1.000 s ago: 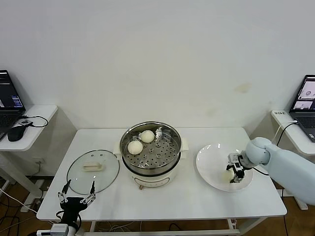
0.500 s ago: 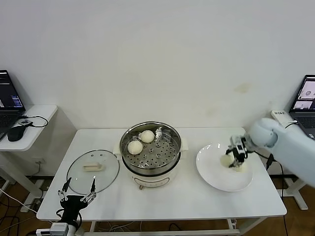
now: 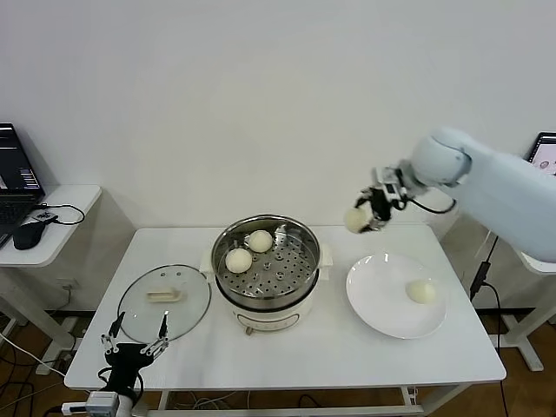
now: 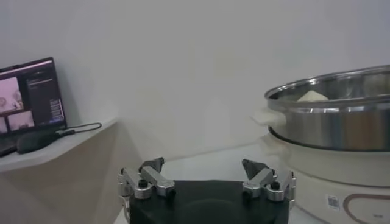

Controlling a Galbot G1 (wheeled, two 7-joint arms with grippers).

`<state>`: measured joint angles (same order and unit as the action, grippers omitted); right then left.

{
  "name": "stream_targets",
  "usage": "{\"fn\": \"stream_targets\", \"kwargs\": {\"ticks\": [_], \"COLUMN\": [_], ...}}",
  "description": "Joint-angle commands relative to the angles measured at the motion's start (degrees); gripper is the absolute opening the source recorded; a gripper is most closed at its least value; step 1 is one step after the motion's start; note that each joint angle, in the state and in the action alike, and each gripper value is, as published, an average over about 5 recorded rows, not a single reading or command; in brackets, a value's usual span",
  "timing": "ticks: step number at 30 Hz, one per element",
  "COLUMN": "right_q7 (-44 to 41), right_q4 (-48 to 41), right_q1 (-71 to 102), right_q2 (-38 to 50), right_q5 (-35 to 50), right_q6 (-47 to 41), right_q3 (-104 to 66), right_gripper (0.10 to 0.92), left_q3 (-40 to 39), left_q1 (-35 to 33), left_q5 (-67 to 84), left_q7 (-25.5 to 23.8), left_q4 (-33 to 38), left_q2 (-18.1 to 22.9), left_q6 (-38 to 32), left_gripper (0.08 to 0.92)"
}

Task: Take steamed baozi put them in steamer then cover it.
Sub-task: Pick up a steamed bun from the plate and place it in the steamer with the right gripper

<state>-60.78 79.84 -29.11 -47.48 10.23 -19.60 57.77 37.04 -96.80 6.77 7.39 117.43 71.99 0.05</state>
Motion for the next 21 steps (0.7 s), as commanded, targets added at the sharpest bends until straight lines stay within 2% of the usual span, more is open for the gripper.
{"fn": "stream_targets", "kwargs": {"ticks": [1, 8, 21], "right_q7": [2.03, 2.62, 2.38], "right_q4": [0.18, -2.25, -5.6], "right_q1": [-6.71, -1.78, 0.68], "right_q2": [-15.98, -21.67, -25.73], "right_q5": [5.4, 3.73, -8.93], "right_q6": [-0.46, 6.87, 23.32], "right_q3": [7.05, 10.04, 15.35], "right_gripper": [0.619, 0.619, 0.624], "left_q3": [0.19, 0.82, 0.88], "left_q1": [0.15, 0.08, 0.31], "left_q5": [0.12, 0.41, 0.78], "left_q7": [-0.03, -0.02, 0.04], "left_q4": [-0.11, -0.09, -0.46], "left_q2": [0.3, 0.58, 1.11], "left_q6": [0.01, -0.12, -0.28], "left_gripper": [0.823, 0.823, 0.823]}}
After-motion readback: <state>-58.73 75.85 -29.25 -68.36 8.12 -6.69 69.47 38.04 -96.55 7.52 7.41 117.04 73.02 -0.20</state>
